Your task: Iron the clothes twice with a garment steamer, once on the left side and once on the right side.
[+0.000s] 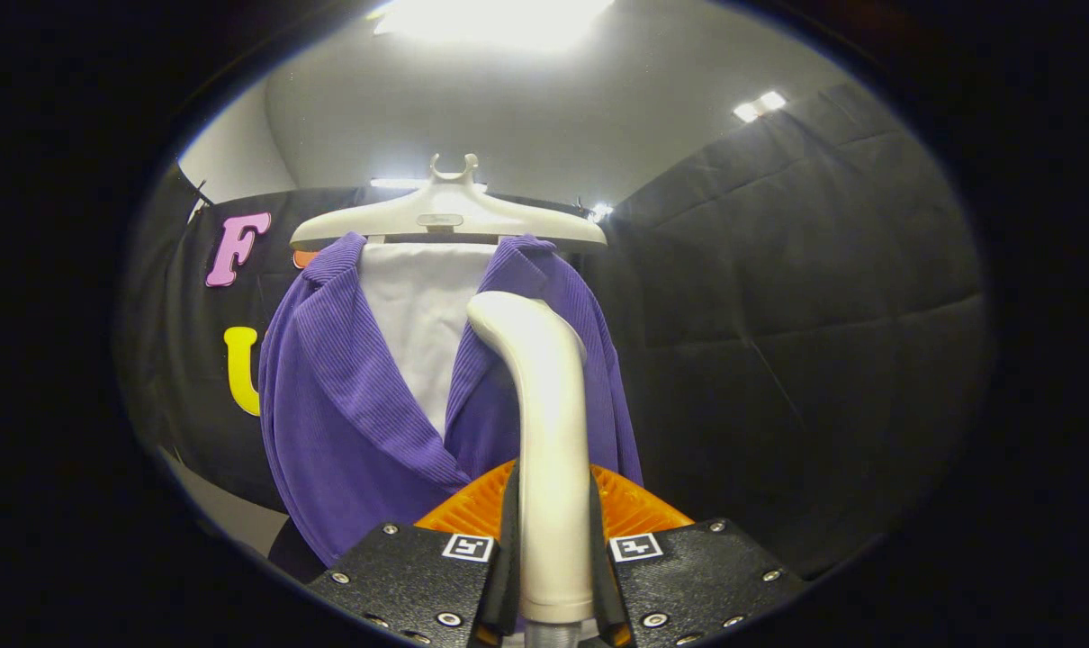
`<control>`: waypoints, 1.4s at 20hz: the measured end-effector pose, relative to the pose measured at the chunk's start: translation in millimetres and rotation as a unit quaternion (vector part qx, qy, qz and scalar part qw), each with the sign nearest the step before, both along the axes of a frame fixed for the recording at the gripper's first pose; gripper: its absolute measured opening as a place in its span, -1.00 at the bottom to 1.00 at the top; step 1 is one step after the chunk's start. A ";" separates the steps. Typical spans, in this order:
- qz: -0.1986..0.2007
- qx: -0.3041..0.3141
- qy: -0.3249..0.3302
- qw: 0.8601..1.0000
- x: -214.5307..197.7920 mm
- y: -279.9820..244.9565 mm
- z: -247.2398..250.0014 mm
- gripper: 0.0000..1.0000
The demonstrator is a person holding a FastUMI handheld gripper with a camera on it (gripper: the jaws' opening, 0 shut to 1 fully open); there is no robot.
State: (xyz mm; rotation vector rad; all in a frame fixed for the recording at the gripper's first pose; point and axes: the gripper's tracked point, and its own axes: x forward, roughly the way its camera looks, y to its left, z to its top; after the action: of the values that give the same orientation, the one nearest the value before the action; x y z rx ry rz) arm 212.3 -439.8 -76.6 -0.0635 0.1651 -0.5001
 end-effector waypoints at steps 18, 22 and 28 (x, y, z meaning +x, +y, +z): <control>-0.016 0.056 0.102 0.993 -72.5 -10.6 -125.6 -0.35; -0.017 0.055 0.148 0.987 -90.5 -11.9 -158.4 -0.35; -0.019 0.068 0.169 0.983 -100.6 -7.4 -185.6 -0.34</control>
State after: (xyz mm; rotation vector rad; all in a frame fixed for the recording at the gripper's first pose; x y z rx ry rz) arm 111.7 -447.2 -262.2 -0.0107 0.5341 -0.5118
